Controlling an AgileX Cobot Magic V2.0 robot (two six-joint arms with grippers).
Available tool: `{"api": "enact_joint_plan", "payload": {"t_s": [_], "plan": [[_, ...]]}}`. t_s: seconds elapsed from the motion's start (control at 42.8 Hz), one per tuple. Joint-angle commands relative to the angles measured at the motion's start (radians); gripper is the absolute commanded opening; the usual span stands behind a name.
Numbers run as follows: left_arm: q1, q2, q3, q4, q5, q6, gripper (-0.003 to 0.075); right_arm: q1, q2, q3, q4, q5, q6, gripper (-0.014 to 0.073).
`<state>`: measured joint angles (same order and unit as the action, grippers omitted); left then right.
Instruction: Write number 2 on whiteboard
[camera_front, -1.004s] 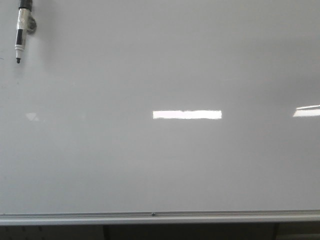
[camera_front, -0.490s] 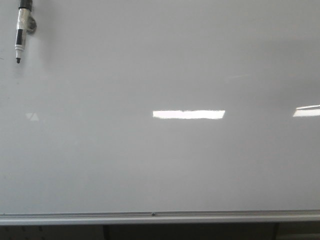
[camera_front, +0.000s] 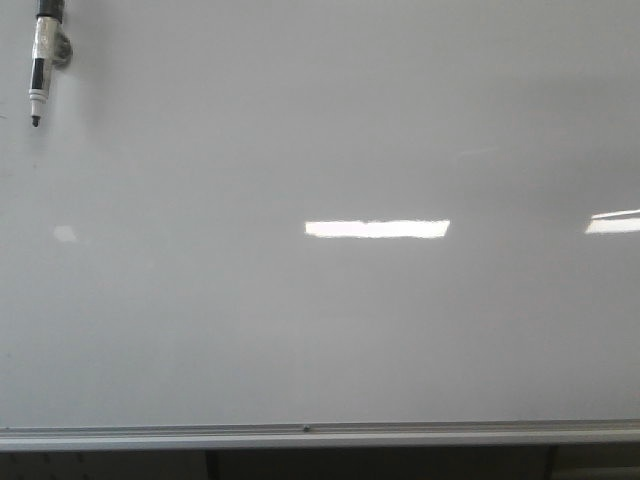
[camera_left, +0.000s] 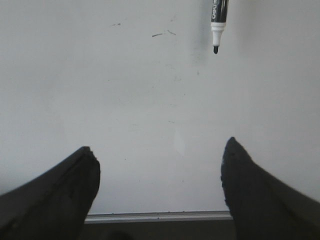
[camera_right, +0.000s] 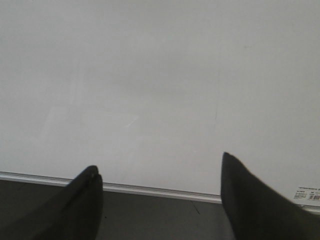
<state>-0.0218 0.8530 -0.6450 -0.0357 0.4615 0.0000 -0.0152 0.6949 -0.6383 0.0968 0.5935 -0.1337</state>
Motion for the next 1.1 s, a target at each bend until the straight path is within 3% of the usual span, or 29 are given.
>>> {"api": "enact_joint_plan", "payload": {"t_s": [0.0,0.327,1.074], "plan": [[-0.006,0.031,-0.053,-0.013,-0.085,-0.005,0.0489,-0.007,0.004,-0.029,0.002,-0.074,-0.002,0.0526],[-0.124,0.187,-0.098,-0.013,-0.236,0.013,0.0498,-0.007,0.004,-0.029,0.002,-0.074,-0.002,0.0526],[-0.134,0.595,-0.403,-0.039,-0.319,0.013,0.0494,-0.007,0.004,-0.029,0.002,-0.076,-0.002,0.0526]]}}
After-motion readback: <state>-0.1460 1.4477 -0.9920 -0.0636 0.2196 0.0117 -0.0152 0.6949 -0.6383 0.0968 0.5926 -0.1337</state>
